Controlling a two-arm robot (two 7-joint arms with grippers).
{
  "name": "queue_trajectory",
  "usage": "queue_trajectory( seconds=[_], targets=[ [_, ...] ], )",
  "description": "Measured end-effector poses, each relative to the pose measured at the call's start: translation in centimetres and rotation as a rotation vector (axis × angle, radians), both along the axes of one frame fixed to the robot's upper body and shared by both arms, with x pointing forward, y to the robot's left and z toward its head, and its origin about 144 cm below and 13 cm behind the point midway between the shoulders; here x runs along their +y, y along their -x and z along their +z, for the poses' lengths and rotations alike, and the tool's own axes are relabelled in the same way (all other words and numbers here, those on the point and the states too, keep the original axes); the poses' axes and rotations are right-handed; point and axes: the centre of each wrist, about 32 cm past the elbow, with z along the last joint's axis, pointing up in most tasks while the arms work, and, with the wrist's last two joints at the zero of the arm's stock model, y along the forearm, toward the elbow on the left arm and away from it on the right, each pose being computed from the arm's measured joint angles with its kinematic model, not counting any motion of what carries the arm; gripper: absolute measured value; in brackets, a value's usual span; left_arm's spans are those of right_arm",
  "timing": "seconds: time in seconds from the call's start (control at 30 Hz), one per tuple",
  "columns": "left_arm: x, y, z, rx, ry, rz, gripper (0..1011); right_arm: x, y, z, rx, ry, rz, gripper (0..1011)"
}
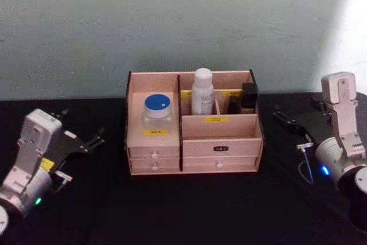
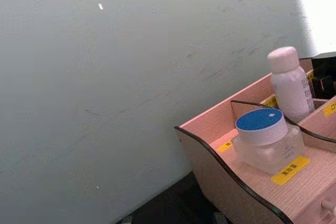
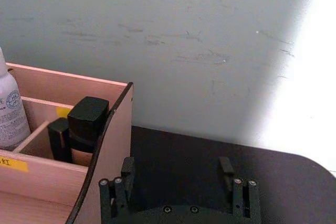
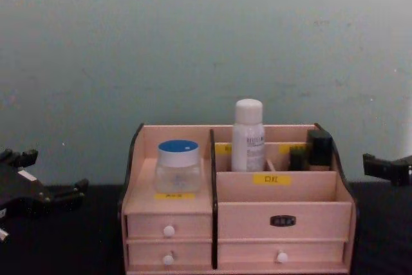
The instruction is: Pick up the facial cleanser and watermelon frost from the table and place them into the tiered storage box.
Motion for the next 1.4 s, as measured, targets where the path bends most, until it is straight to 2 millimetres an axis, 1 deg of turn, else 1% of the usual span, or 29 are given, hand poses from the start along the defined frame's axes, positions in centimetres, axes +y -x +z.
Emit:
queue_trajectory(
  seconds=[1.4],
  targets=[
    [0.0, 0.0, 0.0, 0.0, 0.0, 0.0, 1001, -0.02, 0.0, 0.05, -0.002, -0.002, 0.001, 1002]
  ],
)
